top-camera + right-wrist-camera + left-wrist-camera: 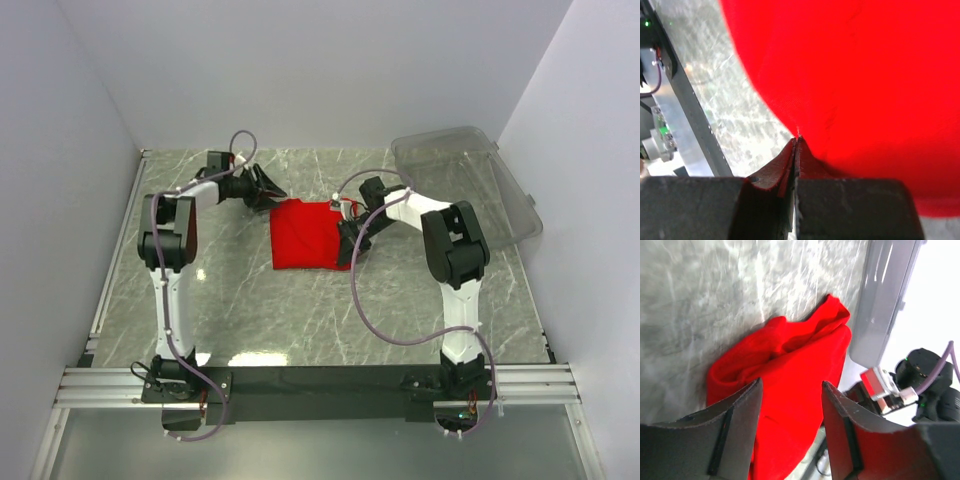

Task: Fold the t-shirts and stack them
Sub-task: Fold the tshirt, then neatly place the folded tshirt to the corner

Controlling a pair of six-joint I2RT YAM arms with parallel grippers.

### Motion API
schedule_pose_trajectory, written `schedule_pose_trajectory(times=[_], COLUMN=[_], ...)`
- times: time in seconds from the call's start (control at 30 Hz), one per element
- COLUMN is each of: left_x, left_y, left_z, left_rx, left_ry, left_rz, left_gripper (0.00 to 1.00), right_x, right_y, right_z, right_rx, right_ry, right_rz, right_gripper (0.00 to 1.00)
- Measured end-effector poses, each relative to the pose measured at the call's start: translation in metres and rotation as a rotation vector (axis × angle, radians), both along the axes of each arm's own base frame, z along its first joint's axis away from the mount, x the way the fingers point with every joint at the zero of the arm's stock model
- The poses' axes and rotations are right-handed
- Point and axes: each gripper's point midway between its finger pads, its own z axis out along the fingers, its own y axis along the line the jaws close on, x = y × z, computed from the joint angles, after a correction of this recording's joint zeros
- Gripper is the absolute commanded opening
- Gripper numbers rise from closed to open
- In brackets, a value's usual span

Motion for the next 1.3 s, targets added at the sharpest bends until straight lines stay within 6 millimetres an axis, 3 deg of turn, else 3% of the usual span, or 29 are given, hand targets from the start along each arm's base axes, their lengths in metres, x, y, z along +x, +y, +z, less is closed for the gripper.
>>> schedule_pose_trajectory(times=[0.1,0.23,0.33,0.4,0.53,0.7,0.77,0.93,1.13,1.3], left_x=[0.002,-0.001,-0.021,-0.037,-0.073,-0.124,-0.134,-0.129,-0.107,-0.093], left_y=[0.011,0.025,0.029,0.028,0.021,0.021,0.025,0.032,0.036,0.027], left_z=[0.017,0.056,0.081,0.086,0.058,0.001,-0.008,0.003,0.011,0.008], left_rx=[0.055,0.151,0.177,0.181,0.193,0.228,0.247,0.281,0.337,0.396], left_ry=[-0.059,-0.167,-0.224,-0.235,-0.152,0.036,0.072,0.031,-0.005,-0.011], left_rz=[0.012,0.025,0.016,0.004,-0.021,-0.011,0.009,0.065,0.103,0.089], left_gripper=[0.57,0.57,0.57,0.57,0.57,0.62,0.64,0.7,0.71,0.71], right_x=[-0.001,0.006,0.014,0.018,0.029,0.047,0.053,0.06,0.051,0.048], right_y=[-0.002,-0.003,-0.005,-0.008,-0.02,-0.041,-0.047,-0.055,-0.058,-0.061], right_z=[0.013,0.042,0.064,0.075,0.081,0.091,0.099,0.111,0.095,0.089], right_rx=[0.007,0.021,0.026,0.024,-0.013,-0.07,-0.084,-0.092,-0.105,-0.115], right_ry=[-0.032,-0.127,-0.215,-0.258,-0.303,-0.368,-0.409,-0.462,-0.422,-0.406], right_rz=[0.024,0.05,0.058,0.055,0.019,-0.048,-0.072,-0.113,-0.131,-0.147], right_gripper=[0.0,0.0,0.0,0.0,0.05,0.17,0.19,0.21,0.31,0.41])
